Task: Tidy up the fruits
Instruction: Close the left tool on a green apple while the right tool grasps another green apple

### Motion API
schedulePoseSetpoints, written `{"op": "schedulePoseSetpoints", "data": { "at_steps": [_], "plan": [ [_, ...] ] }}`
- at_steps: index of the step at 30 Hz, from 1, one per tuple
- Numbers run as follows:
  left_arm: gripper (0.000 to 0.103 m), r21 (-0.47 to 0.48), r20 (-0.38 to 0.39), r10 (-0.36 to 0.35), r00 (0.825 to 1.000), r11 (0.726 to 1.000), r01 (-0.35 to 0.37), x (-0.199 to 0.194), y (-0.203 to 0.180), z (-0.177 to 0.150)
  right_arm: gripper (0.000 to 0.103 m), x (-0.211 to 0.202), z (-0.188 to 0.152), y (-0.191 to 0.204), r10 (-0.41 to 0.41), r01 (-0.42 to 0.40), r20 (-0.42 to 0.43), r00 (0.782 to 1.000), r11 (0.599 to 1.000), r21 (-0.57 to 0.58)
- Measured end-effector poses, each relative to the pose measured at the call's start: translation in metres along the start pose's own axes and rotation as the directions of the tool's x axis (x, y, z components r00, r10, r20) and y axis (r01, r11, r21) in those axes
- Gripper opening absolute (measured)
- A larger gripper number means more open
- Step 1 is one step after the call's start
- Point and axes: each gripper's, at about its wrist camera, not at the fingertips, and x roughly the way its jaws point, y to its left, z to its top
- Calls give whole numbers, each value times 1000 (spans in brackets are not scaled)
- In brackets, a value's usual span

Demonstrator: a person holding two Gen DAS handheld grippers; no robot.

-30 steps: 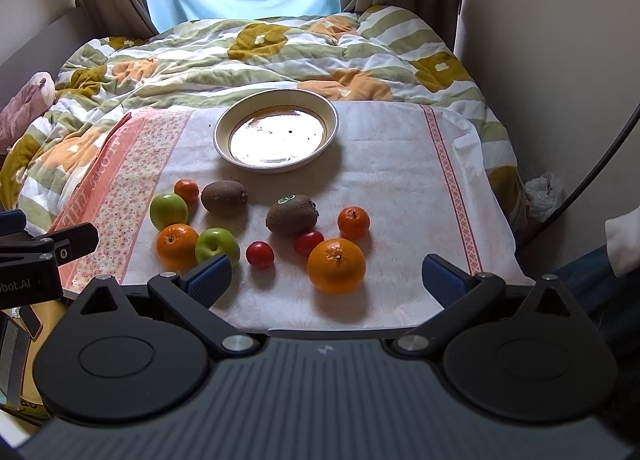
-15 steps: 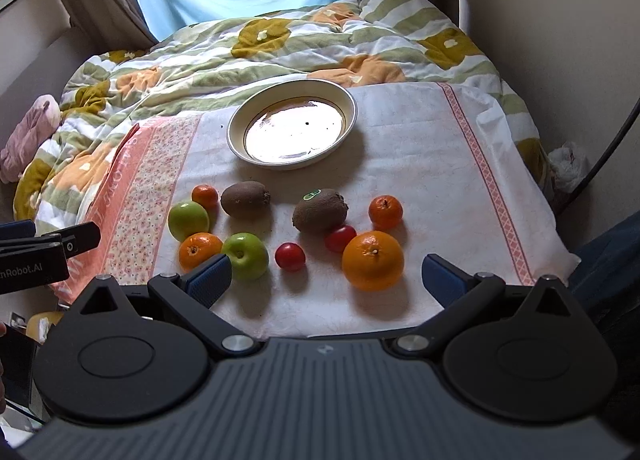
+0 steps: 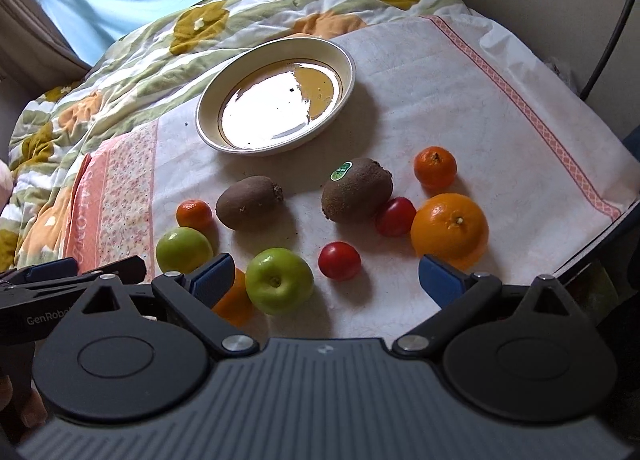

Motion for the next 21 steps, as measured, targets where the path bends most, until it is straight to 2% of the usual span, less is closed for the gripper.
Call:
{"op": "schedulePoseSetpoints", "data": {
  "at_steps": [4, 9, 12, 17, 19, 21],
  "plan": [
    [89, 48, -35, -82, 996, 995, 83, 30, 4, 8, 103, 19, -2, 1, -25, 27, -29, 999, 997, 73],
    [85, 71, -80, -135, 988, 988, 141, 54, 6, 13, 103, 30, -5, 2, -19, 26, -48, 999, 989, 148],
    [78, 59, -111, -171, 979, 982, 178, 65, 9, 13, 103, 38, -6, 7, -20, 30, -61, 998, 986, 162],
    [74, 2, -139, -244, 960, 969, 247, 74, 20, 14, 103, 51, -8, 10, 0, 18, -92, 996, 980, 200],
    [61, -17, -152, -283, 947, 959, 283, 78, 24, 14, 98, 54, -9, 10, 7, 15, -103, 995, 977, 213],
    [60, -21, -156, -298, 942, 954, 298, 78, 25, 14, 95, 56, -10, 11, 14, 12, -115, 993, 974, 227]
  ]
}}
